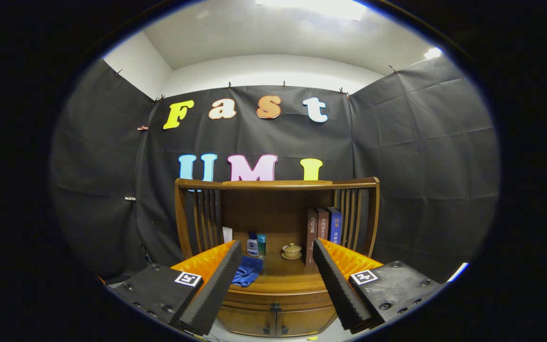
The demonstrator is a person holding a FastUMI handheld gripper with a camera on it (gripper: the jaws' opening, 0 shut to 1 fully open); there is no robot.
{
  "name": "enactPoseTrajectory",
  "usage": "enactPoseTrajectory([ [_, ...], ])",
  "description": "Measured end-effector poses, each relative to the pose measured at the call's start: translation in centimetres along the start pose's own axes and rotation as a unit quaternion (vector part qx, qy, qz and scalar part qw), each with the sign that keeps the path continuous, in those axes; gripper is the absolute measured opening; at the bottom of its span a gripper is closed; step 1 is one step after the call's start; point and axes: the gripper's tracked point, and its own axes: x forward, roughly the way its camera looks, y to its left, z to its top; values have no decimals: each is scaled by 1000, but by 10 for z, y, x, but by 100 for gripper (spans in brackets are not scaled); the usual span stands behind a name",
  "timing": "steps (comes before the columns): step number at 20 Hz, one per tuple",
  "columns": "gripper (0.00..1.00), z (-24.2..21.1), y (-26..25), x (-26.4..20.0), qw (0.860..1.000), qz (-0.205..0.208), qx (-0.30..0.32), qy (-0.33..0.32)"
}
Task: Pull open the drawer, take out the items inside it, and place them on the countertop above the cabinet.
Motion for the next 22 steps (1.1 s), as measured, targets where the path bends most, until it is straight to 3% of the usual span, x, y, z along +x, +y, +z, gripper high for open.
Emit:
enactPoseTrajectory([
  [10, 98, -36, -3, 26, 1000, 2, 5, 19],
  [22, 99, -226, 1, 78, 987, 12, 13, 159],
])
